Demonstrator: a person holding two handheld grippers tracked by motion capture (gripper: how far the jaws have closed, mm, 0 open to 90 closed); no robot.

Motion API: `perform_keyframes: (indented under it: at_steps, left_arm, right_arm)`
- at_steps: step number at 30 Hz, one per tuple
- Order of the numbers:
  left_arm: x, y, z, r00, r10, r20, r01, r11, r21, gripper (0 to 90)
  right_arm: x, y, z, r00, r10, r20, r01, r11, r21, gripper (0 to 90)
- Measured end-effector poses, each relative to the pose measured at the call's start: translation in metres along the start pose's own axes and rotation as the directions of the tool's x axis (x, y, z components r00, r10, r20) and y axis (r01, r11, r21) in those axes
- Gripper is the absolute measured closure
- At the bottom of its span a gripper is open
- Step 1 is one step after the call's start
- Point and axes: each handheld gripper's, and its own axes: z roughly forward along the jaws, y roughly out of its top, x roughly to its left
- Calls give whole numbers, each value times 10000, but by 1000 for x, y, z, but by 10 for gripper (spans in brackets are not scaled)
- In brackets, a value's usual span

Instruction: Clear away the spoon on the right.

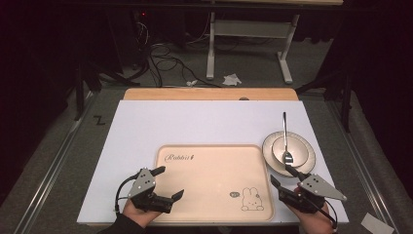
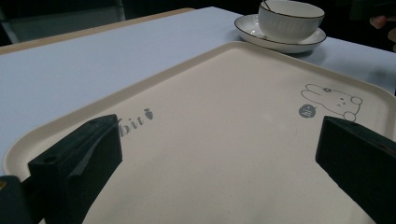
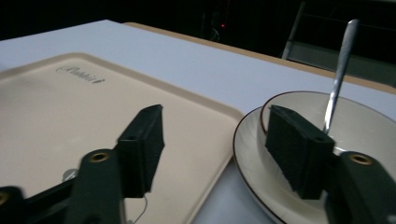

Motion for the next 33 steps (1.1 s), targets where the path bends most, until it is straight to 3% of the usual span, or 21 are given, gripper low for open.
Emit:
perform_keyframes:
  at_steps: [3,10,13,17,24,28,29,30,33]
  left_arm:
    - [0,0,0,10000,-13,-12,13,10000,-7,11]
    - [2,0,-1,10000,-78,-47,78,10000,-62,12]
    - [2,0,-1,9999,-111,-21,111,9999,-58,13]
    - [2,1,-2,10000,-83,13,83,9999,-104,13]
    - [3,1,-4,9999,-91,96,92,9998,-172,13]
    - [4,2,-5,9999,-101,121,104,9997,-242,14]
    - [4,2,-5,9998,-130,134,134,9995,-272,14]
    - [4,2,-5,9998,-126,135,130,9995,-286,14]
    - [4,2,-5,9998,-129,148,134,9994,-313,14]
  right_arm:
    - [0,0,0,10000,-2,-8,2,10000,-14,558]
    - [-2,3,-3,9999,33,137,-33,10000,-64,728]
    - [-4,5,-6,9999,96,80,-95,9999,-145,741]
    - [-8,11,-11,9986,366,385,-353,9988,-347,828]
    - [-18,26,-13,9964,484,698,-478,9988,-100,900]
    - [-28,38,-10,9879,885,1276,-891,9960,-14,900]
    - [-34,43,-6,9814,1051,1608,-1074,9942,59,900]
    - [-34,43,-6,9814,1051,1608,-1074,9942,59,900]
    - [-48,52,6,9709,1285,2019,-1329,9911,84,900]
